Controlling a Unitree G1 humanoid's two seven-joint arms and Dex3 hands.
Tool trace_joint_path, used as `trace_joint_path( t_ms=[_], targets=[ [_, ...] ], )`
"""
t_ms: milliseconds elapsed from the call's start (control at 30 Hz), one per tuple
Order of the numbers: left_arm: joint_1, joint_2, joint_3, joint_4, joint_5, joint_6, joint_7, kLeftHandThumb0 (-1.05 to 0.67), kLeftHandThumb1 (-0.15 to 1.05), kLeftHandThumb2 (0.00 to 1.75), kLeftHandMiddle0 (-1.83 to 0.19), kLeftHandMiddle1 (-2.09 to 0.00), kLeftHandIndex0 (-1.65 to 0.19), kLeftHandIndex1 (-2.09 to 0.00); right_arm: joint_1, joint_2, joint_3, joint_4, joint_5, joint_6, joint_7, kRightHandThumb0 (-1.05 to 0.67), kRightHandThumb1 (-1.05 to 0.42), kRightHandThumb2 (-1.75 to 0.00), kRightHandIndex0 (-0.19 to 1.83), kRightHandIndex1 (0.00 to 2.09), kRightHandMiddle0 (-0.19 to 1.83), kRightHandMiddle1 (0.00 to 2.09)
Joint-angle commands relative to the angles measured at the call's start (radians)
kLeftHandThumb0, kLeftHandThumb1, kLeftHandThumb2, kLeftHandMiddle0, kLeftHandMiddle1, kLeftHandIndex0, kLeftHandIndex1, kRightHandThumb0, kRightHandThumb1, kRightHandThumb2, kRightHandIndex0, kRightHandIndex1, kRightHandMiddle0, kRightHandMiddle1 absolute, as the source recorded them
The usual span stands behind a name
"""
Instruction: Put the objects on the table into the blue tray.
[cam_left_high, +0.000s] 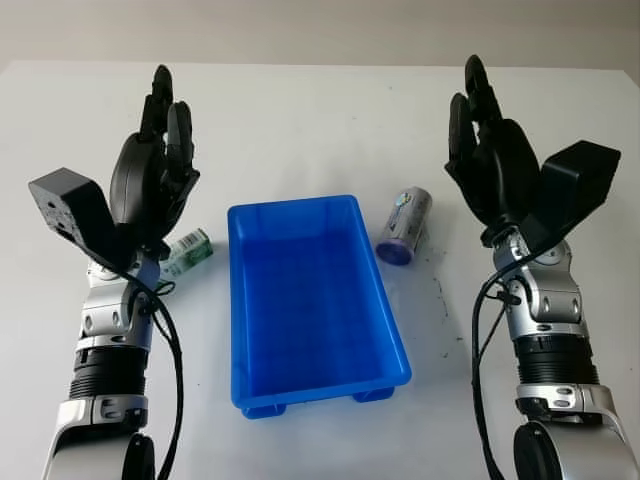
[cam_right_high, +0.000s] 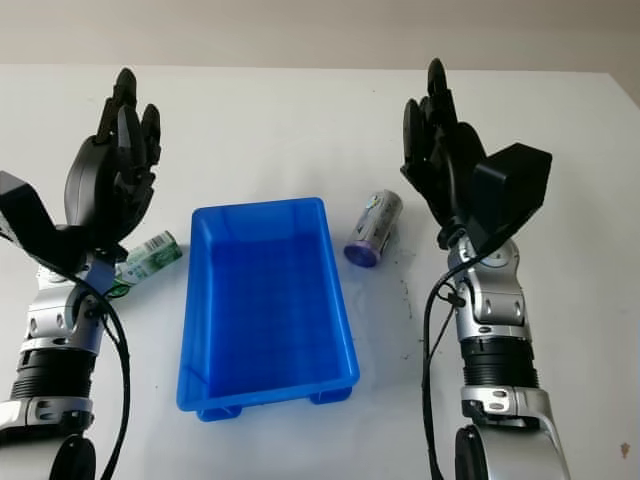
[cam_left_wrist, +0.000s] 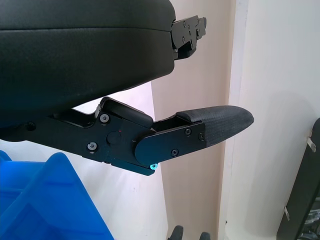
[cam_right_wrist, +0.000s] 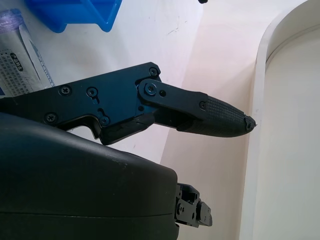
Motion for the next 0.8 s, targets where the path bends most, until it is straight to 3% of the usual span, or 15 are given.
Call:
trace_joint_path(
  t_ms=[0, 333, 467, 667, 767],
  targets=[
    [-0.003, 0.006, -0.002, -0.027, 0.004, 0.003, 0.001, -0.78, 1.05, 0.67, 0.19, 0.00, 0.19, 0.00, 0.009, 0.002, 0.000, -0.028, 0.001, -0.002, -0.001, -0.74, -1.05, -0.67, -0.19, 0.00, -0.19, 0.00],
    [-0.017, 0.010, -0.005, -0.015, 0.011, 0.013, 0.002, -0.78, 1.05, 0.68, 0.19, 0.00, 0.19, 0.00, -0.018, -0.016, 0.004, 0.014, -0.004, -0.008, 0.025, -0.72, -1.05, -0.68, -0.19, 0.00, -0.19, 0.00],
    [-0.017, 0.014, -0.003, -0.015, 0.011, 0.011, 0.000, -0.78, 1.05, 0.67, 0.19, 0.00, 0.19, 0.00, -0.036, -0.046, 0.002, 0.023, -0.016, -0.028, 0.056, -0.75, -1.05, -0.58, -0.19, 0.00, -0.19, 0.00],
    [-0.024, 0.018, -0.001, -0.014, 0.013, 0.011, 0.010, -0.80, 1.05, 0.66, 0.19, 0.00, 0.19, 0.00, -0.129, -0.228, 0.065, 0.093, -0.142, -0.147, 0.205, -0.83, -1.05, -0.37, -0.19, 0.00, -0.19, 0.00],
    [-0.025, 0.021, -0.004, -0.011, 0.016, 0.011, 0.007, -0.80, 1.05, 0.66, 0.19, -0.01, 0.19, 0.00, -0.167, -0.274, 0.081, 0.125, -0.180, -0.169, 0.233, -0.85, -1.05, -0.25, -0.19, 0.00, -0.19, 0.00]
  ],
)
